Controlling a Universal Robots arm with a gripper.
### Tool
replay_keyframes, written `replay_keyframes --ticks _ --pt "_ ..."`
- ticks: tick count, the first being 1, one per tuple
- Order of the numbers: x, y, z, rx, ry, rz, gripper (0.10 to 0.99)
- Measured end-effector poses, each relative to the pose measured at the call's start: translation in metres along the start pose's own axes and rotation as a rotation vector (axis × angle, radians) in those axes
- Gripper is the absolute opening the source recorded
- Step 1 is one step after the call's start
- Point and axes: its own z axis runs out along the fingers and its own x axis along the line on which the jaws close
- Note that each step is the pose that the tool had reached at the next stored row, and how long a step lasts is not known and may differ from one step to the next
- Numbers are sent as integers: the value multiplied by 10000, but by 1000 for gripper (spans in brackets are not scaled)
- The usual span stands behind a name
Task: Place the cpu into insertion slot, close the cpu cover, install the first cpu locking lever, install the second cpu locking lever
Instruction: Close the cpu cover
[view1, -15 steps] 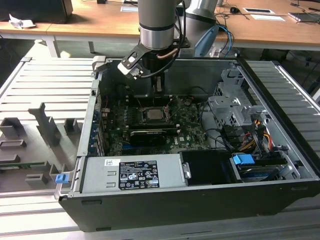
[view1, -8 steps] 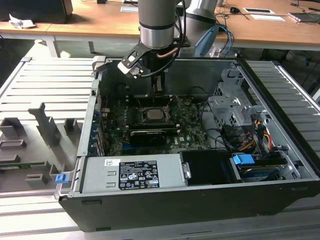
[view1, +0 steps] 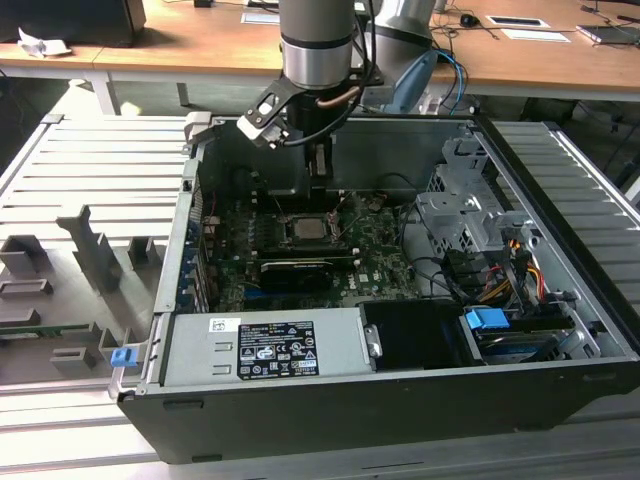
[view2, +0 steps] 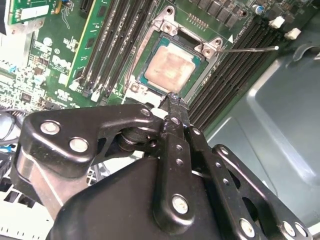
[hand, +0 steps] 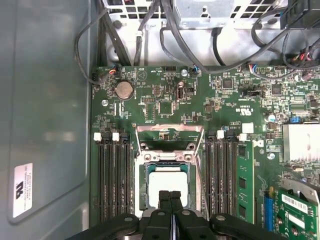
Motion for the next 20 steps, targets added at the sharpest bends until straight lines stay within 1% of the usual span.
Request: replay_keyframes --ticks 2,5,6,8,10,14,20 --pt "1 2 -29 0 0 0 106" --pt "1 22 -29 0 0 1 106" --pt "1 36 -28 0 0 1 106" --pt "1 92 -24 0 1 -1 106" --pt "2 114 -23 0 1 0 106" --pt "2 139 -21 0 1 0 106" --pt "3 153 -20 0 0 0 106"
